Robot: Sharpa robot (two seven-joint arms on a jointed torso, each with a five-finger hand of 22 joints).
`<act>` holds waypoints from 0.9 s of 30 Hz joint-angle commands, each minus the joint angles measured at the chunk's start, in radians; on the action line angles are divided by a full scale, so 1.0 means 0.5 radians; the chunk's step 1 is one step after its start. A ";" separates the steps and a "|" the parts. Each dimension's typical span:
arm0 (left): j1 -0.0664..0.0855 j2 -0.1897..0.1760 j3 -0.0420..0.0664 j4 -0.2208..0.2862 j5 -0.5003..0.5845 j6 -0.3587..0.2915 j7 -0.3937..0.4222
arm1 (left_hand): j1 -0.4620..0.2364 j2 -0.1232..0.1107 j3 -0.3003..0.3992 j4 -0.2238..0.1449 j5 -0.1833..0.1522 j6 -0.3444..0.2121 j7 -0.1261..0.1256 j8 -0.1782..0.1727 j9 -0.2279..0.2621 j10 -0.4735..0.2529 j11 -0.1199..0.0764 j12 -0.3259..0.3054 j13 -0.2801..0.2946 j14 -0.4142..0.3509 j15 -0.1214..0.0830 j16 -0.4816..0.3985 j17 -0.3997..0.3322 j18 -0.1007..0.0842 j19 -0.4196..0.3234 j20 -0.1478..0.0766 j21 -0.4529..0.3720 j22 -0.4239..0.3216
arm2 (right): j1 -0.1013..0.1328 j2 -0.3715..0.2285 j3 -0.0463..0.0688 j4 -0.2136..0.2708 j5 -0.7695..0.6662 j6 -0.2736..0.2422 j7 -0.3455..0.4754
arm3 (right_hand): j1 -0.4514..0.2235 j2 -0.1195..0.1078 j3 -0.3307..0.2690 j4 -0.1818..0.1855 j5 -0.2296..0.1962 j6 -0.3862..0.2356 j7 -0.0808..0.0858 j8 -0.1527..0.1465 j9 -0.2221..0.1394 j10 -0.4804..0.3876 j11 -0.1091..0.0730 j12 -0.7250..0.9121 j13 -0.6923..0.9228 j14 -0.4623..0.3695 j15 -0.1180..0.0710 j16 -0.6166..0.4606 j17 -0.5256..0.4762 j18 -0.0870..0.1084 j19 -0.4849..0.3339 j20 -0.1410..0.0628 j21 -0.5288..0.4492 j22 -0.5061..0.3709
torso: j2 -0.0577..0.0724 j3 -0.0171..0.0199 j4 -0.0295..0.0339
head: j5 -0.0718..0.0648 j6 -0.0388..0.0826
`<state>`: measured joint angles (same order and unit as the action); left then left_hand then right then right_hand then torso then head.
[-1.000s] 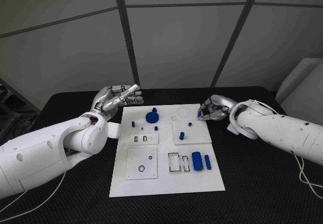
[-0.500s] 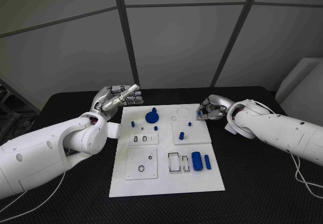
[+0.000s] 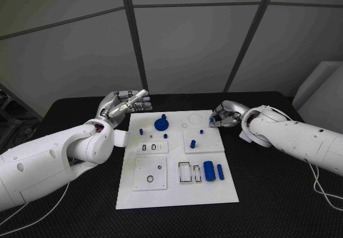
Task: Assemble the parts on the task board
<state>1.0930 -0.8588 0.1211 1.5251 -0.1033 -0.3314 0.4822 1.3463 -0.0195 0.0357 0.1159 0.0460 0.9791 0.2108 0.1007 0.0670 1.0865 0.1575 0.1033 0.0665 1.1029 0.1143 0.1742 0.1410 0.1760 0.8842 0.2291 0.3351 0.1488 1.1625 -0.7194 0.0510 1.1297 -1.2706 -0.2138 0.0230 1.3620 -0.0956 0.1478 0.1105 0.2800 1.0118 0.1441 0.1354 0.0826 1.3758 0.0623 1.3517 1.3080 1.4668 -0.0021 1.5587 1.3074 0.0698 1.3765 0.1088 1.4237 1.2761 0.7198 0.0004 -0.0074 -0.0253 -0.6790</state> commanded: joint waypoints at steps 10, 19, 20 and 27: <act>0.002 0.001 0.001 0.001 -0.011 0.028 0.006 | 0.000 0.024 0.000 -0.017 0.005 0.007 0.003 -0.011 0.000 0.014 0.002 -0.014 0.002 -0.005 0.005 -0.010 0.003 0.012 -0.011 0.004 -0.007 -0.003 | 0.003 0.005 0.001 -0.011 -0.034 -0.008 -0.019 | -0.001 0.001 -0.001 -0.014 0.003 -0.013 0.007 -0.005 -0.007 -0.009 0.001 -0.013 -0.021 0.197 -0.010 0.005 0.483 -0.011 0.000 -0.009 0.009 -0.002 | 0.000 0.0013 -0.001 | -0.003 -0.004; 0.002 0.002 0.001 -0.001 -0.011 0.028 0.005 | 0.000 0.024 0.000 -0.017 0.005 0.007 0.003 -0.011 0.000 0.014 0.002 -0.014 0.002 -0.005 0.005 -0.010 0.003 0.012 -0.011 0.004 -0.007 -0.003 | 0.003 0.007 0.001 -0.002 -0.039 -0.010 -0.001 | 0.007 0.022 0.013 -0.018 0.006 0.023 -0.003 0.015 -0.002 0.007 -0.006 0.002 -0.001 0.198 -0.013 0.006 0.487 -0.012 0.005 -0.012 0.011 0.004 | 0.000 0.0016 0.000 | -0.003 -0.005; 0.002 0.002 0.001 -0.001 -0.011 0.028 0.005 | 0.000 0.024 0.000 -0.017 0.005 0.007 0.003 -0.011 0.000 0.014 0.002 -0.014 0.002 -0.005 0.005 -0.010 0.003 0.012 -0.011 0.004 -0.007 -0.003 | 0.003 0.007 0.001 -0.001 -0.039 -0.012 0.003 | 0.008 0.025 0.015 -0.019 0.006 0.031 -0.006 0.019 -0.001 0.010 -0.008 0.005 0.002 0.198 -0.015 0.007 0.487 -0.012 0.006 -0.012 0.012 0.006 | 0.000 0.0019 0.000 | -0.004 -0.006; 0.002 0.002 0.001 -0.002 -0.011 0.030 0.003 | 0.000 0.024 0.000 -0.017 0.005 0.007 0.003 -0.011 0.000 0.014 0.002 -0.014 0.002 -0.005 0.005 -0.010 0.003 0.012 -0.011 0.004 -0.007 -0.003 | 0.002 0.006 0.001 0.006 -0.039 -0.051 0.034 | 0.012 0.046 0.030 -0.027 0.006 0.098 -0.031 0.054 0.011 0.032 -0.028 0.023 0.024 0.200 -0.031 0.010 0.494 -0.016 0.021 -0.024 0.023 0.028 | 0.000 0.0013 -0.001 | -0.003 -0.008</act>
<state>1.0928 -0.8584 0.1211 1.5236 -0.1033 -0.3290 0.4802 1.3463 -0.0195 0.0357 0.1159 0.0460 0.9791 0.2108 0.1008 0.0670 1.0865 0.1575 0.0996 0.0665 1.1029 0.1143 0.1742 0.1408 0.1760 0.8843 0.2291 0.3351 0.1481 1.1624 -0.7165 0.0510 1.1299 -1.2849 -0.2183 0.0217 1.3709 -0.0833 0.1602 0.0982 0.2799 1.0536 0.1310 0.1588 0.0856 1.3864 0.0517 1.3581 1.3081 1.4669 -0.0094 1.5587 1.3074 0.0698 1.3835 0.1019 1.4292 1.2893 0.7198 0.0012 -0.0072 -0.0271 -0.6819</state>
